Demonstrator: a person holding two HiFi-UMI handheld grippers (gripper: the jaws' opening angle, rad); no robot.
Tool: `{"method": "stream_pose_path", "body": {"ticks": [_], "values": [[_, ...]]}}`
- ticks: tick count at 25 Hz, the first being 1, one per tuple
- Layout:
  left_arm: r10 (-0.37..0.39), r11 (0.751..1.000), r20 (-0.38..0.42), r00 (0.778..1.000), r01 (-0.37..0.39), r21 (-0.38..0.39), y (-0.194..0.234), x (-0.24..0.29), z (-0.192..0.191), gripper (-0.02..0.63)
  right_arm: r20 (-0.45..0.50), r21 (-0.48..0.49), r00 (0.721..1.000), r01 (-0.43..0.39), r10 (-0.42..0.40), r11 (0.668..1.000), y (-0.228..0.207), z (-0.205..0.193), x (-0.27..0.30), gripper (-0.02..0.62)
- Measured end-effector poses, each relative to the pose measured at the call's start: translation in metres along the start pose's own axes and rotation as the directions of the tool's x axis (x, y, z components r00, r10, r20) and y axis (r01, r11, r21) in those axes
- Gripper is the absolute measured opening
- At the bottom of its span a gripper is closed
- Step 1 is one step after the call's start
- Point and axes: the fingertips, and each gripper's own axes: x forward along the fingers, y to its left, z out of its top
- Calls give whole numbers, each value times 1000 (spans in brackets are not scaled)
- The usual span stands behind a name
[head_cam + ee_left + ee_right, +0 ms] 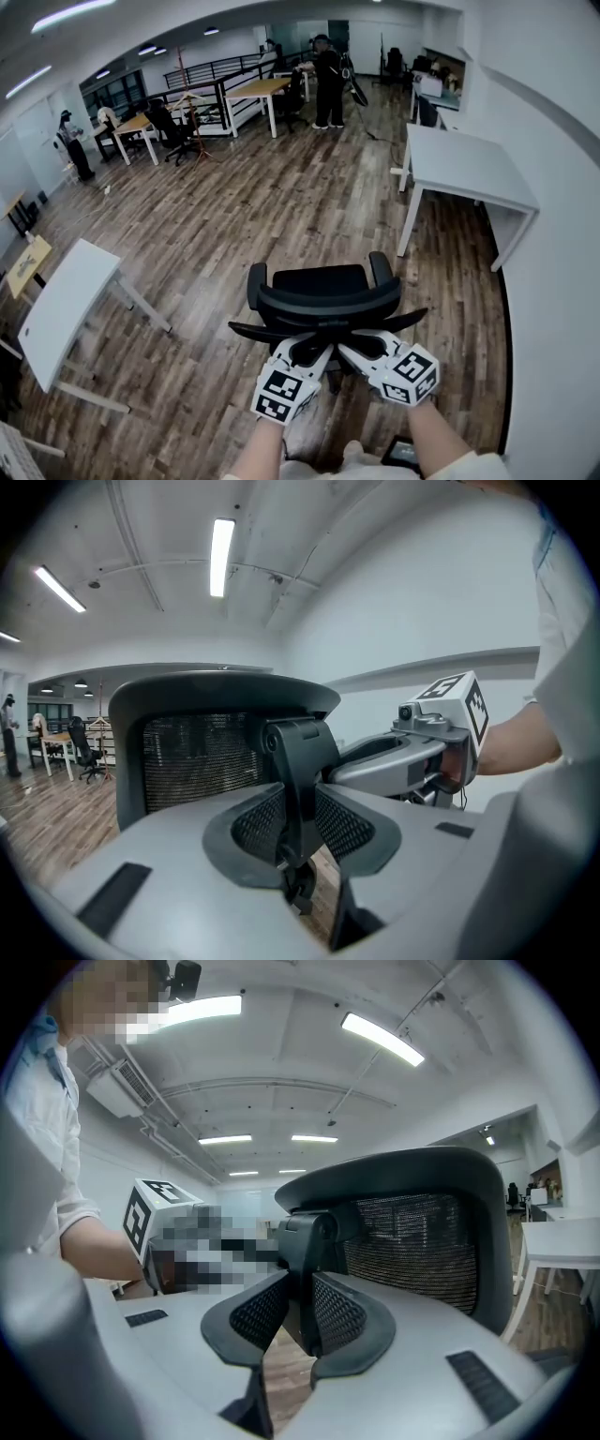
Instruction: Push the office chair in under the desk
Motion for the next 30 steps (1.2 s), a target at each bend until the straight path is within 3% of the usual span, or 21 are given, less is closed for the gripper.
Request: {"method": "stream_pose_path", "body": {"ticks": [10, 20, 30], "values": [[-199, 978, -8, 980, 199, 54, 54, -46, -17, 95, 42, 24, 977, 207, -208, 978, 43, 10, 60, 97], [-314, 947, 33, 949, 310, 85, 92, -62, -18, 94, 85, 94, 877, 465, -472, 881, 53, 19, 99, 97], [-377, 924, 63, 924, 371, 91, 74, -49, -11, 95, 104, 110, 834, 532, -542, 840, 39, 19, 81, 96]]}}
